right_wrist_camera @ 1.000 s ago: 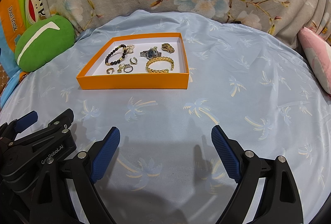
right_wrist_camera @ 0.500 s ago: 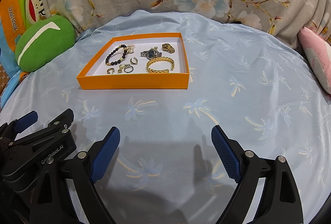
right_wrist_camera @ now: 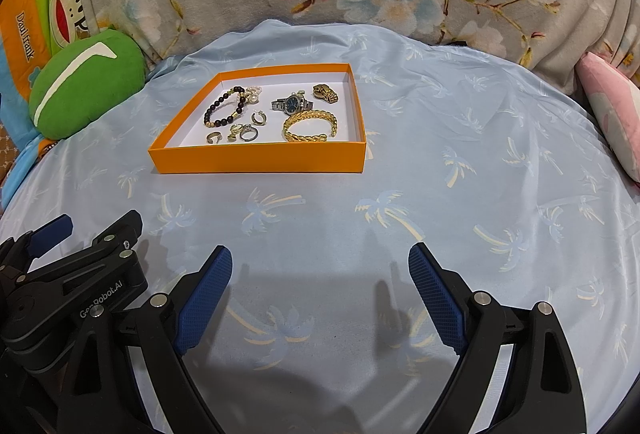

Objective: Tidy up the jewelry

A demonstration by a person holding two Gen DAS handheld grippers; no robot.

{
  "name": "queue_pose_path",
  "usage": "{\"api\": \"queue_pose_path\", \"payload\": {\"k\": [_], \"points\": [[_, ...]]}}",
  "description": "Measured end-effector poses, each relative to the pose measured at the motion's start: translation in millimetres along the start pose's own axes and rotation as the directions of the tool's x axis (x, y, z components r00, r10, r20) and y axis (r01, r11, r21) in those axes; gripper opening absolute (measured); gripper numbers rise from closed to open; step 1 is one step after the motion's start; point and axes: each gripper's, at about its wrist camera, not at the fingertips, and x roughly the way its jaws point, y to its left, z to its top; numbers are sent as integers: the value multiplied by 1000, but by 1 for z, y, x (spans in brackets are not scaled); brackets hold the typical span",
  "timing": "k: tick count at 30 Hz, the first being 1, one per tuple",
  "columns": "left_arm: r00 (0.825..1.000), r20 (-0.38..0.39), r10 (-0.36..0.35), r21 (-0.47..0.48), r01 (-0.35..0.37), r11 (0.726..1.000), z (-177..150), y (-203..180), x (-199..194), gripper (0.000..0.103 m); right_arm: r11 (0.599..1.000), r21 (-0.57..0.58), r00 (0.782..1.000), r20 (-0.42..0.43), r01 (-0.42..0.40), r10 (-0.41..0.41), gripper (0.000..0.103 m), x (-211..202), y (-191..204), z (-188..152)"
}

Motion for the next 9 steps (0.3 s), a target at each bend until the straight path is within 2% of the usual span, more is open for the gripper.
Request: {"api": "queue_pose_path", "payload": {"k": [9], "points": [[1000, 1, 5, 2, -5, 1000, 2, 2, 0, 81, 1000, -1, 1000, -1, 1, -1, 88, 0, 0, 0]]}}
